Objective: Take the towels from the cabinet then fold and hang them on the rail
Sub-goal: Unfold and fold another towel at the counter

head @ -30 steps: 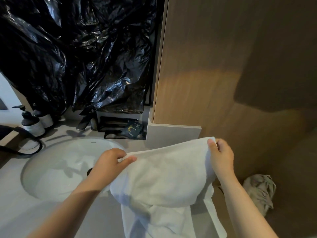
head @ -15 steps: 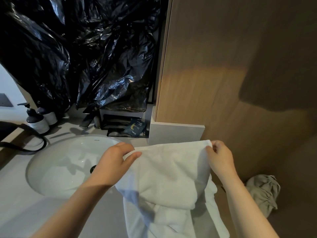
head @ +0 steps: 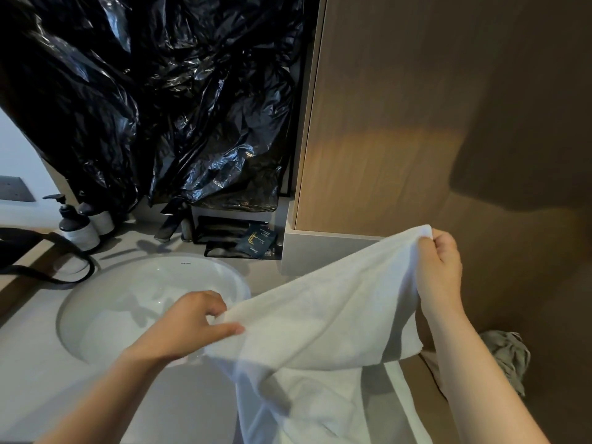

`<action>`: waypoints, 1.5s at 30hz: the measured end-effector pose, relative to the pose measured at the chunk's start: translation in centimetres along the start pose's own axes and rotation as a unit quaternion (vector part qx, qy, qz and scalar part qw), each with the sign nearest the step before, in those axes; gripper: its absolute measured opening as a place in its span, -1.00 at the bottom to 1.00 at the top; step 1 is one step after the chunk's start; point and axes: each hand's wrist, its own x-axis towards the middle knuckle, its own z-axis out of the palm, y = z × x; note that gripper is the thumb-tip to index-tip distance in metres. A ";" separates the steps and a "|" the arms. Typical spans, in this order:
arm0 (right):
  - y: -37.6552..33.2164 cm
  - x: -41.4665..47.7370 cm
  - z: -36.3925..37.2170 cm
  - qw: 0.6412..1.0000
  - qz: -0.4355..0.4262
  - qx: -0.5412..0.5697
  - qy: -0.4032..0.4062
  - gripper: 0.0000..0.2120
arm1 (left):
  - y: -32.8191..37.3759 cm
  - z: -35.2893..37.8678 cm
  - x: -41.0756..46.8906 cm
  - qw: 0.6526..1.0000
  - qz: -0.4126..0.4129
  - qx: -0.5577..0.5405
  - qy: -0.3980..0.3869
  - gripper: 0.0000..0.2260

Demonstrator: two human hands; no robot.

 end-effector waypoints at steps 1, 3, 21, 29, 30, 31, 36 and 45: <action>-0.5 0.2 0.0 1.000 -0.007 0.003 0.004 -0.90 | 0.2 -0.6 0.2 0.999 0.005 -0.004 0.037 -0.63; -1.5 0.6 -0.1 1.000 -0.022 0.009 0.021 -0.88 | 0.9 -2.0 0.8 0.992 -0.006 -0.033 0.123 -0.57; -3.4 1.9 -2.2 0.991 -0.038 0.042 0.124 -0.86 | 5.5 -6.3 4.0 0.922 0.002 -0.232 0.311 -0.68; -3.5 2.6 -2.9 0.982 -0.050 0.068 0.167 -0.84 | 7.3 -8.4 5.6 0.829 0.022 -0.485 0.278 -0.79; -3.2 2.7 -2.9 0.983 -0.046 0.063 0.164 -0.84 | 7.2 -8.7 5.6 0.824 0.028 -0.507 0.251 -0.77; -2.6 2.8 -3.0 0.986 -0.039 0.051 0.155 -0.83 | 7.0 -8.7 5.5 0.827 0.026 -0.513 0.229 -0.76; 1.1 2.5 -2.9 0.993 0.051 -0.027 0.107 -0.86 | 6.5 -6.6 4.6 0.851 -0.046 -0.481 0.204 -0.71; 2.6 1.0 -2.5 0.983 0.037 -0.181 0.005 -0.78 | 9.8 -5.6 4.2 0.877 -0.010 -0.390 0.280 -0.84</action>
